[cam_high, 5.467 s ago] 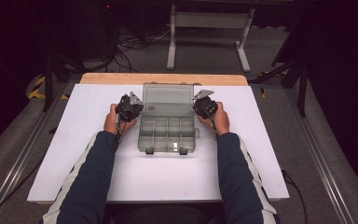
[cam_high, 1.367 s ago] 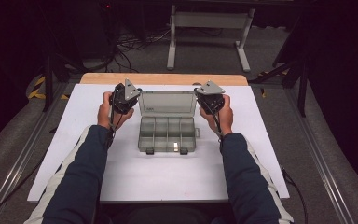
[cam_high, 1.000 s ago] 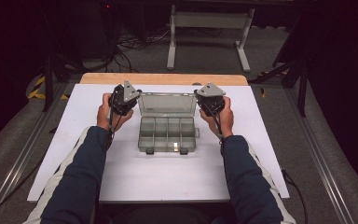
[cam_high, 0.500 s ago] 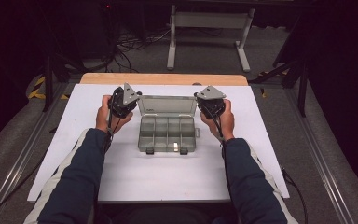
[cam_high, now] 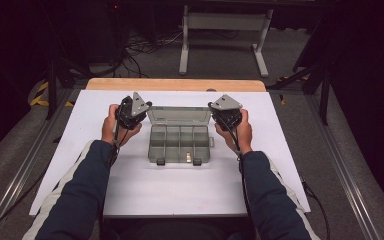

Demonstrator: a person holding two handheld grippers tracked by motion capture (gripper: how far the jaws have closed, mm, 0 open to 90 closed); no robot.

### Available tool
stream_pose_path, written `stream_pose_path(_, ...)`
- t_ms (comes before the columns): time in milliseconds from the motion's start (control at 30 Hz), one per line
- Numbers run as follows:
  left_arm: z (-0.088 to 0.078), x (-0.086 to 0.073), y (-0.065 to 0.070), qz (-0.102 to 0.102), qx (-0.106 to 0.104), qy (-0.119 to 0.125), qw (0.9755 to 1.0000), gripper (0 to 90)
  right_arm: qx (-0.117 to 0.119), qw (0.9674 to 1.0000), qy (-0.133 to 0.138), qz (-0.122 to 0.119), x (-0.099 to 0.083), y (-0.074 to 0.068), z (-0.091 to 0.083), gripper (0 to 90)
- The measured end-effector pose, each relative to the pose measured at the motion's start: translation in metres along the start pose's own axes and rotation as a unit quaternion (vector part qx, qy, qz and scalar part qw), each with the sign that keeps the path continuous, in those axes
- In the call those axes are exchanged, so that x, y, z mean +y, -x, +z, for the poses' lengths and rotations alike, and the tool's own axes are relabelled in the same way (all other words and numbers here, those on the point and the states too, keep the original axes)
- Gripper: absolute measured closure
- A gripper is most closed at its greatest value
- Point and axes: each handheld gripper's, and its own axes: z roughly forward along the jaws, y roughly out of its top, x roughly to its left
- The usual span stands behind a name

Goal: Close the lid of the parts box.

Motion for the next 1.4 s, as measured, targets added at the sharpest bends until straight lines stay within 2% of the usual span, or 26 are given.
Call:
stream_pose_path(767, -0.006, -0.007, 0.01, 0.009, -0.004, 0.001, 0.9999, 89.4, 0.011, 0.9999, 0.008, 0.006, -0.01, -0.008, -0.01, 90.0)
stream_pose_path(967, -0.009, -0.011, 0.013, 0.018, -0.011, -0.001, 0.9998, 88.1, 0.02, 0.9997, 0.012, 0.006, -0.013, -0.01, -0.013, 90.0)
stream_pose_path(1267, -0.014, -0.014, 0.016, 0.018, -0.021, 0.003, 0.9996, 87.6, 0.029, 0.9994, 0.018, -0.002, -0.015, -0.014, -0.02, 90.0)
stream_pose_path(1400, -0.016, -0.018, 0.019, 0.022, -0.027, 0.002, 0.9994, 87.7, 0.035, 0.9992, 0.018, 0.002, -0.019, -0.014, -0.023, 89.8)
